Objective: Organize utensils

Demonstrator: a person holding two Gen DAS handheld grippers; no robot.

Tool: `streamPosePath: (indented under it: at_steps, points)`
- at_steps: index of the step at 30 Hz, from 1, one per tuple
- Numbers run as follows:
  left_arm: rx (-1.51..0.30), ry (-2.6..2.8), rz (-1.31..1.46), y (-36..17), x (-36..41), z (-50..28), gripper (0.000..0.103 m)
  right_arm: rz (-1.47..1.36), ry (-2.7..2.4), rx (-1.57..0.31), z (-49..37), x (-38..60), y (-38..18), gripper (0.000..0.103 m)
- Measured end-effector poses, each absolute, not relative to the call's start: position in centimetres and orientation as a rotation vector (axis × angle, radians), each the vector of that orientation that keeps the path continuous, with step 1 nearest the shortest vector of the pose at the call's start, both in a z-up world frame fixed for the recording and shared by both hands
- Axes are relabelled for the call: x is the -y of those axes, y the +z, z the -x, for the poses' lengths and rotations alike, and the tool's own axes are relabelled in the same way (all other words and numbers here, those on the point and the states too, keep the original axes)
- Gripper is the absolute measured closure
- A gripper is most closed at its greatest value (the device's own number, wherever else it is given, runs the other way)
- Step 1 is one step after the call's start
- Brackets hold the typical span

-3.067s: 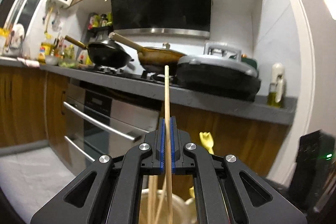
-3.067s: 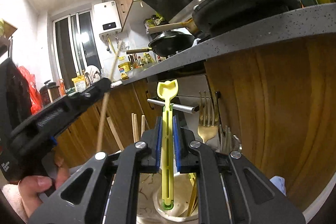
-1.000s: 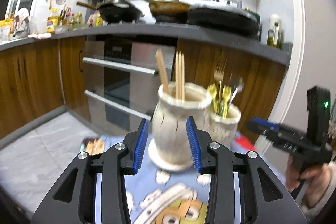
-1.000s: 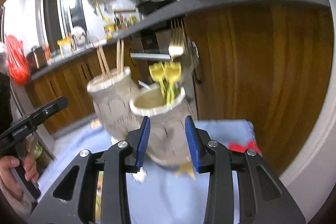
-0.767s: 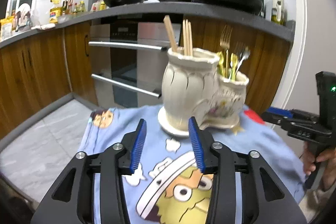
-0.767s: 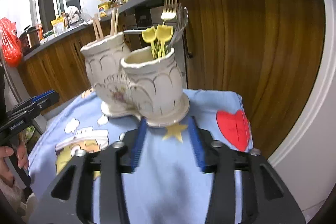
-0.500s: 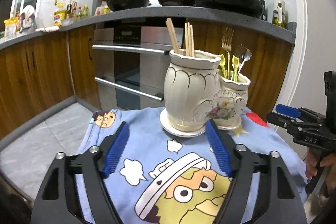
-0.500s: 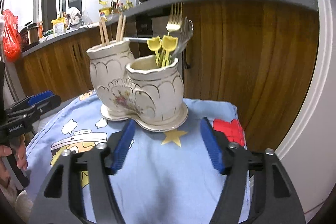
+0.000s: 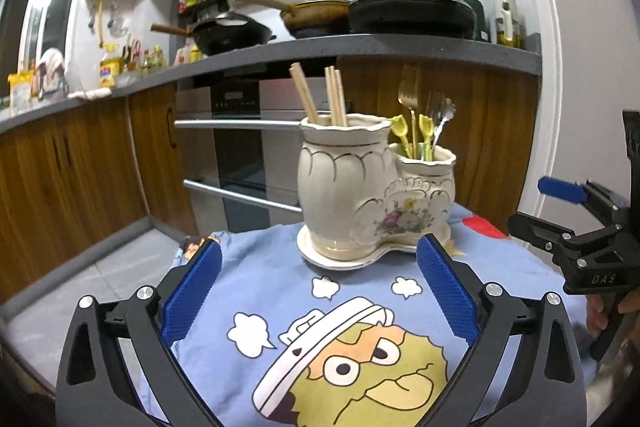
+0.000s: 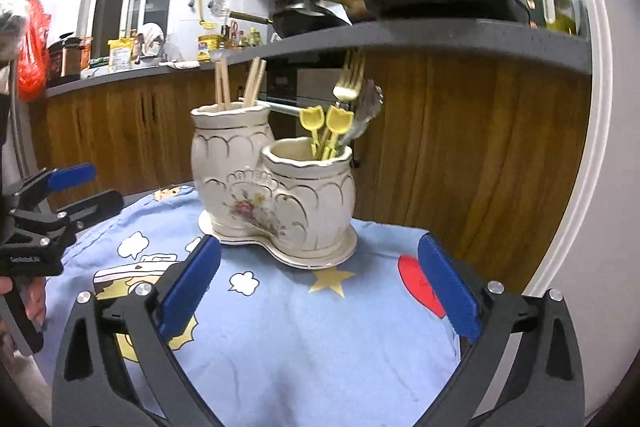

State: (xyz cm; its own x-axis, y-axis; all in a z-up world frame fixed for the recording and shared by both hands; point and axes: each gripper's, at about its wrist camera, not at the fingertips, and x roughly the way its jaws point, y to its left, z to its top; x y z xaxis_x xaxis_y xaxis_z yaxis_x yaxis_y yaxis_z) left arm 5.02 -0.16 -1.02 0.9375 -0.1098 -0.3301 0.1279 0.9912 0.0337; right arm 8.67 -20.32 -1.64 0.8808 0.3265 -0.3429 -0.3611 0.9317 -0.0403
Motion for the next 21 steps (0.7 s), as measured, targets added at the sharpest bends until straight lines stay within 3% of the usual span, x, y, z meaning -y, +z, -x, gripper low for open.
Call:
streamPosePath:
  at_steps: [21]
  points:
    - [-0.323,-0.096,-0.050,-0.95,-0.25,-4.68,0.005,0.060,0.347,-0.312,-8.29,21.20,-1.66,0.006]
